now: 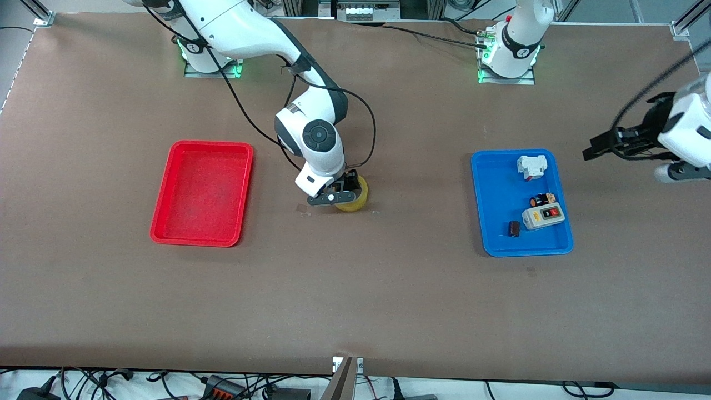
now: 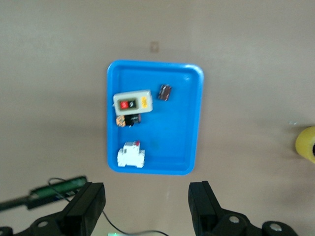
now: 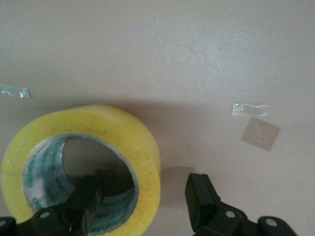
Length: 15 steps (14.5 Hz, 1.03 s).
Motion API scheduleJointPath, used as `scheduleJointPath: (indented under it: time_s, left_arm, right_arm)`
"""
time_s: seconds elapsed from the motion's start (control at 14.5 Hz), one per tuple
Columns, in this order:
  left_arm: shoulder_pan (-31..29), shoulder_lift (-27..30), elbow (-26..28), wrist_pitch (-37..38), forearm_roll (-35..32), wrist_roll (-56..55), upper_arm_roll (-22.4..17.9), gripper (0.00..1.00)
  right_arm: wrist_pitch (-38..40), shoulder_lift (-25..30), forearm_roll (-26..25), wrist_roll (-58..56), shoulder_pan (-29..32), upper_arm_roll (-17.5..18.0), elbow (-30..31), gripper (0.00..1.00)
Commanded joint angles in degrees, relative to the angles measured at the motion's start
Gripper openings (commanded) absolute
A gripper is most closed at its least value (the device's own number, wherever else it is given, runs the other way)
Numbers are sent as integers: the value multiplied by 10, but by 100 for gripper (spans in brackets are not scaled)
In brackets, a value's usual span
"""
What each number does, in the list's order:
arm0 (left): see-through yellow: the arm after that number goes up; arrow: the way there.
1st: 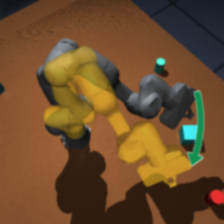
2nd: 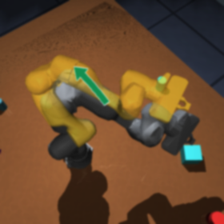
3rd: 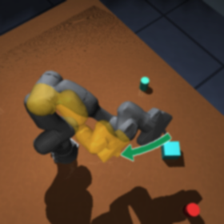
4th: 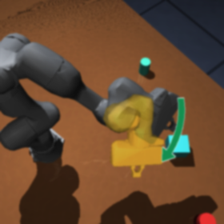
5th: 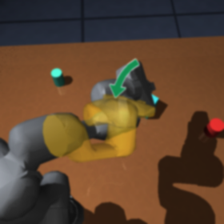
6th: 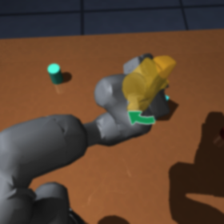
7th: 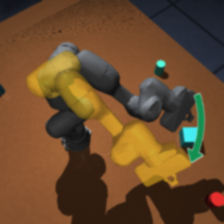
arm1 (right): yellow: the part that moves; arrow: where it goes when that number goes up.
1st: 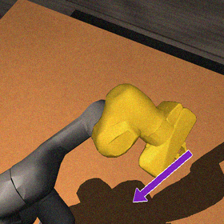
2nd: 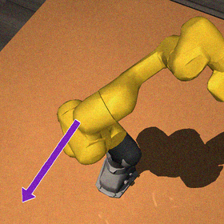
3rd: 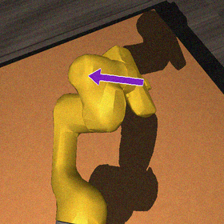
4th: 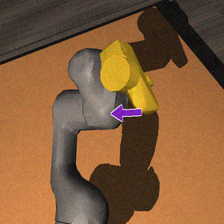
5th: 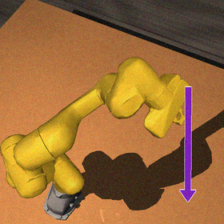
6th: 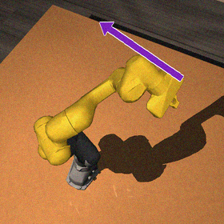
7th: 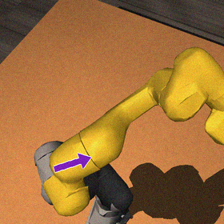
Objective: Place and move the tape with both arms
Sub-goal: 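Grasp the tape roll's rim with the right gripper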
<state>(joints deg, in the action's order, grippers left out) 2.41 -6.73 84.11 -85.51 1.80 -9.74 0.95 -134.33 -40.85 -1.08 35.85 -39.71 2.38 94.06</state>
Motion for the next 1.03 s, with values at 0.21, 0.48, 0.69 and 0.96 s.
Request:
scheduleJointPath:
  time_s: [0.21, 0.48, 0.69, 0.96]
  left_arm:
    - [18, 16, 6, 16, 8, 3, -7, 100]
    - [12, 16, 2, 42, 6, 3, -6, 100]
    - [11, 18, 4, 42, 6, 3, -6, 100]
    - [12, 19, 7, 43, 5, 3, -6, 100]
  right_arm:
    - [-8, -10, -3, 9, -1, -2, -8, 78]
    - [-5, -8, -3, 8, 2, -2, -11, 18]
    - [0, 9, -2, 8, 5, -3, -10, 8]
    - [73, 82, -3, 6, 37, -6, -3, 8]
